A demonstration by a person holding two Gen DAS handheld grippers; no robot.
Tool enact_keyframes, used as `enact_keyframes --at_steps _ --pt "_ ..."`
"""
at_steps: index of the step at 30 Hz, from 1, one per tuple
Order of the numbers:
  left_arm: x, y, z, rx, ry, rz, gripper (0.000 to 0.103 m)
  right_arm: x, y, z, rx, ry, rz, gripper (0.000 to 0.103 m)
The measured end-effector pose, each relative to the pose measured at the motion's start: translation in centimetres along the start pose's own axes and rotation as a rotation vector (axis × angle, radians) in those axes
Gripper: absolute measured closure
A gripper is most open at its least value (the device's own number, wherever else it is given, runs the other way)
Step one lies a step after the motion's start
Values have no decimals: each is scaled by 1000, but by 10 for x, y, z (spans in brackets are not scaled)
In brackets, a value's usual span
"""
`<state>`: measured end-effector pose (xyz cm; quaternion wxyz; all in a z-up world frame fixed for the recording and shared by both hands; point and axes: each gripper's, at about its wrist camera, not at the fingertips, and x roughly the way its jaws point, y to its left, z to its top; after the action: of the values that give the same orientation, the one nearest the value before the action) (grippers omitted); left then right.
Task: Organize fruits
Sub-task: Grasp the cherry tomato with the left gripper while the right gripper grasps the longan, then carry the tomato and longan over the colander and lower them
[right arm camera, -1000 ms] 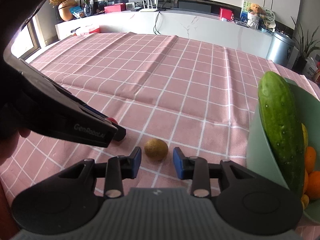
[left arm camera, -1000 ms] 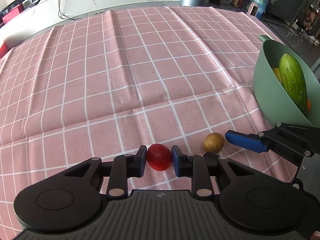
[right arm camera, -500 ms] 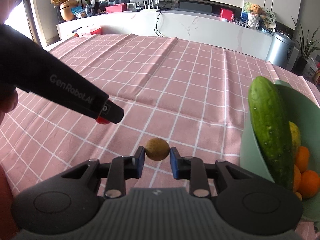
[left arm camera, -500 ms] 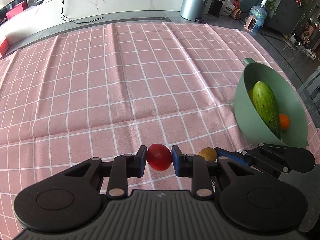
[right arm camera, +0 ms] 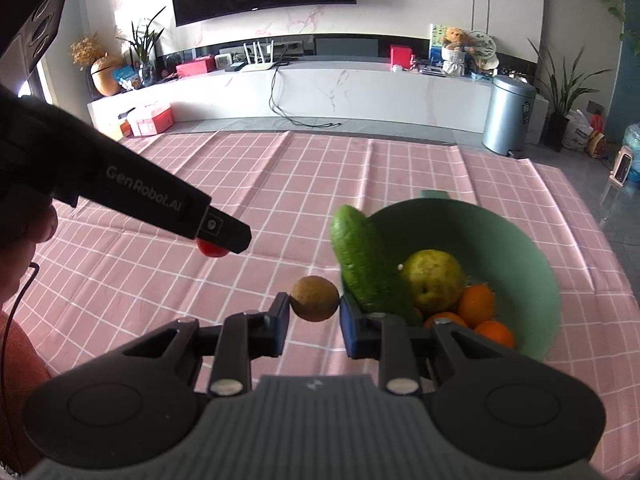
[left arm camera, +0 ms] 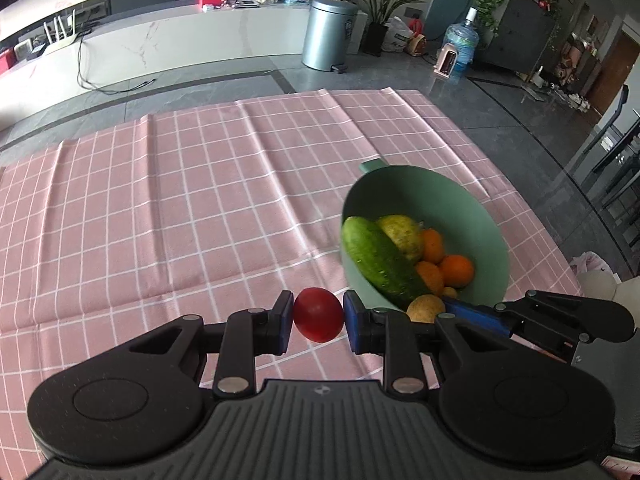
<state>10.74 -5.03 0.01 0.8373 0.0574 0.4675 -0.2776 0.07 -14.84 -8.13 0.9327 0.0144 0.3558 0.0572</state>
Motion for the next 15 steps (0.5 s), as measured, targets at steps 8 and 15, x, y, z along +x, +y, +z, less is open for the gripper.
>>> enact_keyframes --at_steps 8,15 --pt "15 -66 24 127 -11 -35 73 -25 -59 1 52 -36 -130 80" --pt "47 -107 43 211 17 -37 73 -20 -96 1 66 -23 -169 80"
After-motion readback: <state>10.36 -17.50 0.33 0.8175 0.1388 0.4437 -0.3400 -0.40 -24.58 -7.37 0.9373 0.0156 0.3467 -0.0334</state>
